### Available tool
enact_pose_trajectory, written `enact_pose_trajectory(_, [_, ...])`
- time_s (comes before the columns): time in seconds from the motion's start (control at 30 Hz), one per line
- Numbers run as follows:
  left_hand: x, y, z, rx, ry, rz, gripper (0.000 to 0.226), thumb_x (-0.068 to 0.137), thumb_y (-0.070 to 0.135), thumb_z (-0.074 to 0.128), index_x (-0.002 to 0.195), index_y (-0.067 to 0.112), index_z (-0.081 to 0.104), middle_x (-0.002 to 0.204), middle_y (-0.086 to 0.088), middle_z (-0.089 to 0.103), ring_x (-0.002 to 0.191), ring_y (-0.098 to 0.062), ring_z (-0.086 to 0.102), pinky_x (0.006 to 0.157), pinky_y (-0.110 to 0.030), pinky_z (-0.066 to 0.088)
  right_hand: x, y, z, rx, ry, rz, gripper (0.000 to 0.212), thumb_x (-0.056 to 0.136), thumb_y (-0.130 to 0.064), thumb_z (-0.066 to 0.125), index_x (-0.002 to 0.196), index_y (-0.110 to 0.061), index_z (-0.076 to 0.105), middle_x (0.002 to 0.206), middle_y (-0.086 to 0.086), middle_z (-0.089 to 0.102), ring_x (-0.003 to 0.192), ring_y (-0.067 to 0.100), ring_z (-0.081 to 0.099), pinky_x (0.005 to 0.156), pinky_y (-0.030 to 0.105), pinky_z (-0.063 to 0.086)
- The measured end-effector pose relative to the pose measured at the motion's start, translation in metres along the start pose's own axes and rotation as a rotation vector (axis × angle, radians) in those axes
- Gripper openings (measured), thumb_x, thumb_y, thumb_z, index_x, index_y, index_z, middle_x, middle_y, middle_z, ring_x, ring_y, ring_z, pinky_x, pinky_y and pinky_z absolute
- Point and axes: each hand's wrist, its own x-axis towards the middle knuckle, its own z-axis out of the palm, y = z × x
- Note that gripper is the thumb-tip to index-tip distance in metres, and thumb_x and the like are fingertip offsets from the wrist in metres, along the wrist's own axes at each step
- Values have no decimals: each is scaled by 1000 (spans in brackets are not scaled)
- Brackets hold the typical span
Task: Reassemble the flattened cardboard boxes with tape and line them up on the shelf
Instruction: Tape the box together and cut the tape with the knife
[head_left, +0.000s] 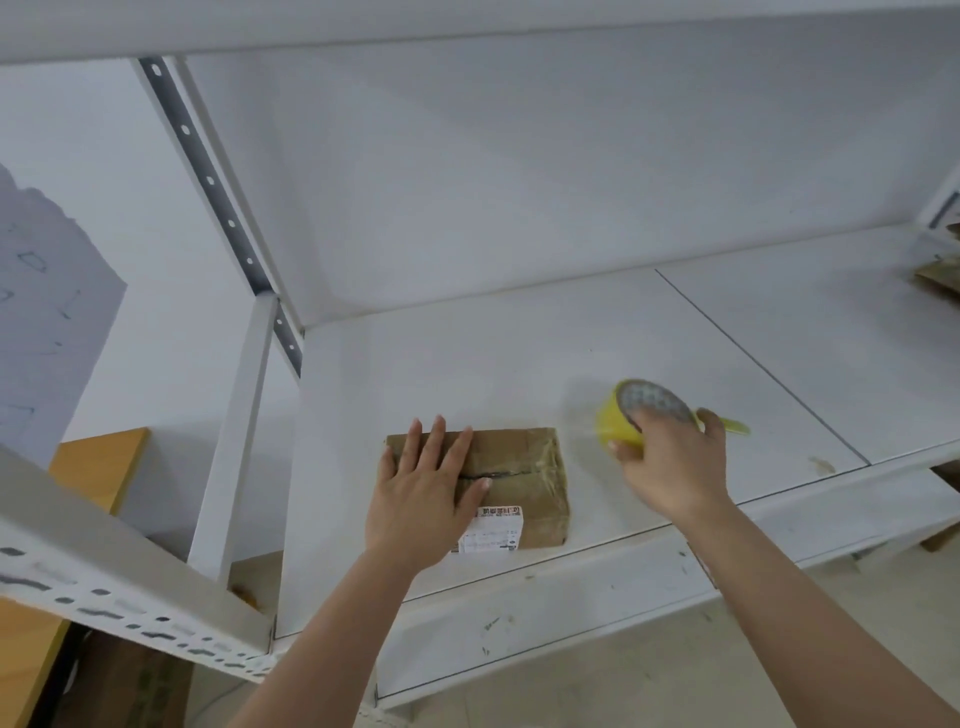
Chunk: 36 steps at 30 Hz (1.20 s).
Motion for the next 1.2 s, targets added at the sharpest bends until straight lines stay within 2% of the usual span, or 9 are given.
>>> enact_pose_trajectory(0.1, [-1, -2, -10, -210, -15, -1, 90, 79, 84, 4, 155, 38, 8, 164, 6, 3, 151, -17, -8, 121, -43, -2, 8, -28, -39, 579, -148, -119, 26, 91, -24, 66, 115, -15, 64, 87, -13, 62, 83, 11, 59, 80, 29, 42])
enact_pose_trajectory(0.2, [-5, -9, -24, -657, 40, 32, 87, 70, 86, 12, 147, 47, 22, 158, 12, 26, 151, -12, 10, 121, -42, 3, 2, -61, -55, 717, -368, -283, 8, 90, -19, 68, 84, -16, 64, 66, -17, 60, 61, -1, 54, 59, 23, 40])
enact_pose_trajectory(0.33, [-14, -13, -28, -1011, 121, 124, 104, 72, 94, 14, 140, 24, 49, 154, 9, 37, 147, -12, 25, 120, -49, 7, -6, -99, -42, 578, -452, -379, 18, 90, -26, 66, 97, -9, 66, 90, 5, 69, 85, 21, 64, 78, 40, 51])
enact_pose_trajectory(0.43, [-17, -11, -34, -1125, 113, 81, 92, 75, 91, 16, 141, 33, 45, 135, 9, 58, 139, -11, 40, 119, -50, 16, -7, -110, -31, 514, -481, -426, 21, 90, -32, 67, 93, -11, 64, 88, 5, 68, 85, 22, 64, 80, 43, 51])
enact_pose_trajectory(0.53, [-14, -9, -37, -1271, 138, -29, 40, 99, 55, 35, 131, 38, 53, 118, 16, 66, 124, -6, 54, 116, -41, 30, -4, -112, -24, 493, -485, -441, 28, 88, -39, 67, 79, -14, 58, 75, -1, 61, 73, 18, 59, 72, 39, 47])
enact_pose_trajectory(0.63, [-12, -9, -38, -1406, 129, -73, 32, 105, 23, 39, 132, 21, 58, 120, 2, 67, 114, -5, 62, 97, -16, 46, 0, -108, -23, 442, -559, -442, 38, 86, -46, 68, 69, -17, 52, 65, -4, 49, 60, 13, 47, 61, 33, 35])
enact_pose_trajectory(0.9, [-4, -9, -36, -1499, 314, -162, 40, 105, 31, 35, 140, 22, 51, 128, 3, 63, 120, 3, 56, 105, -17, 41, 28, -97, -51, 763, -697, -445, 8, 89, -16, 69, 83, -20, 67, 78, -6, 68, 72, 8, 61, 71, 25, 46])
enact_pose_trajectory(1.07, [-2, -11, -28, -1473, 482, -229, 39, 104, 35, 33, 139, 31, 50, 122, 6, 67, 116, -9, 62, 104, -24, 45, 43, -100, -42, 555, -579, -350, 46, 81, -45, 73, 62, -7, 57, 56, 4, 45, 54, 17, 44, 55, 29, 32])
enact_pose_trajectory(1.2, [0, -18, -23, -1513, 559, -301, 39, 104, 37, 32, 139, 30, 50, 119, 9, 68, 111, -9, 65, 101, -31, 49, 39, -104, -25, 424, -503, -336, 67, 63, -74, 68, 61, -8, 53, 54, -2, 36, 53, 16, 37, 58, 31, 26])
